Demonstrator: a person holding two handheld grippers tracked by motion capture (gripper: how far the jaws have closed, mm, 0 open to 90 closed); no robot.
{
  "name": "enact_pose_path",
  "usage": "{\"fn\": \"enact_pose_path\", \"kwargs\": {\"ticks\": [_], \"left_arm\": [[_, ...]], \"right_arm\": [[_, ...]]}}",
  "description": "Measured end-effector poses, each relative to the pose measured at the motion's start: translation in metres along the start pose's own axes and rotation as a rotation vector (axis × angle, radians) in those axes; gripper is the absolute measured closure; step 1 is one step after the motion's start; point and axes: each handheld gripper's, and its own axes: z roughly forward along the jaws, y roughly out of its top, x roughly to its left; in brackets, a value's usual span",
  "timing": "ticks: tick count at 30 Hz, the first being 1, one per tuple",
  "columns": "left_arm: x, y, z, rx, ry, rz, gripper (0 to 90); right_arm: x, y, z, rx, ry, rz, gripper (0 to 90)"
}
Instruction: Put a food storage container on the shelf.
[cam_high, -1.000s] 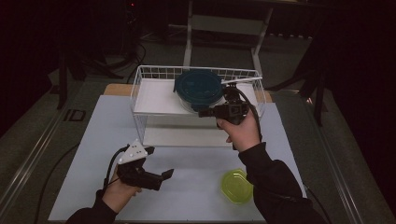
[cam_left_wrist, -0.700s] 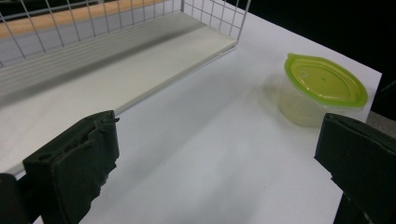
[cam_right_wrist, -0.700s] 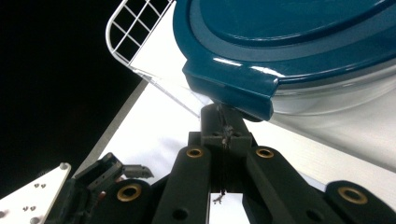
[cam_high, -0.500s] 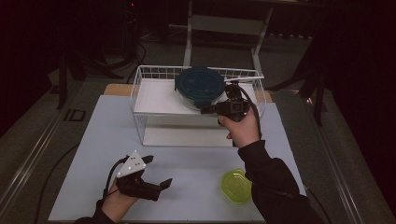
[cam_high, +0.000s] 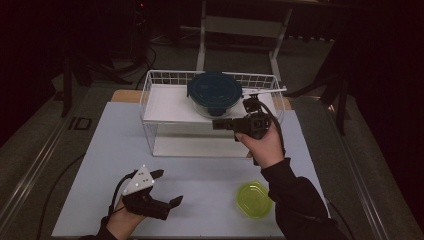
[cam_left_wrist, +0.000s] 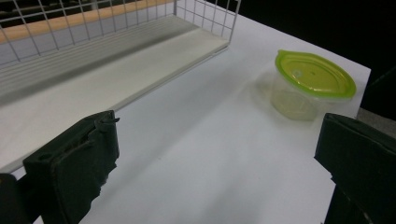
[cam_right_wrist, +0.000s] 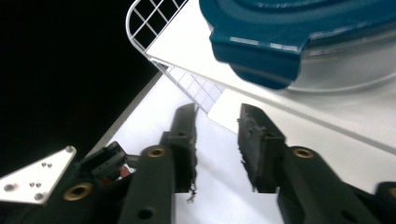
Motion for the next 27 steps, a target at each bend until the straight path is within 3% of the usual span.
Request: {"fn": "enact_pose_path", "kwargs": {"ticks": [7,17,24,27], "left_arm": [[0.001,-0.007,-0.005,-0.003,0.008,-0.001,0.0],[0.001,-0.013,-0.008,-0.003,0.011,-0.004,0.0],[0.002,-0.016,-0.007,-0.001,0.005,-0.019,0.0],[0.002,-0.017,-0.006,-0.004,0.003,-0.021,0.0]], "right_arm": [[-0.001,-0.015,-0.006,-0.022,0.003,-0.069,44.7],[-0.006,-0.035,-0.006,-0.040,-0.003,-0.093,31.4],[-0.007,-0.046,-0.008,-0.069,-0.021,-0.117,13.3],[-0.009,-0.053,-0.012,-0.080,-0.016,-0.131,12.7]]}}
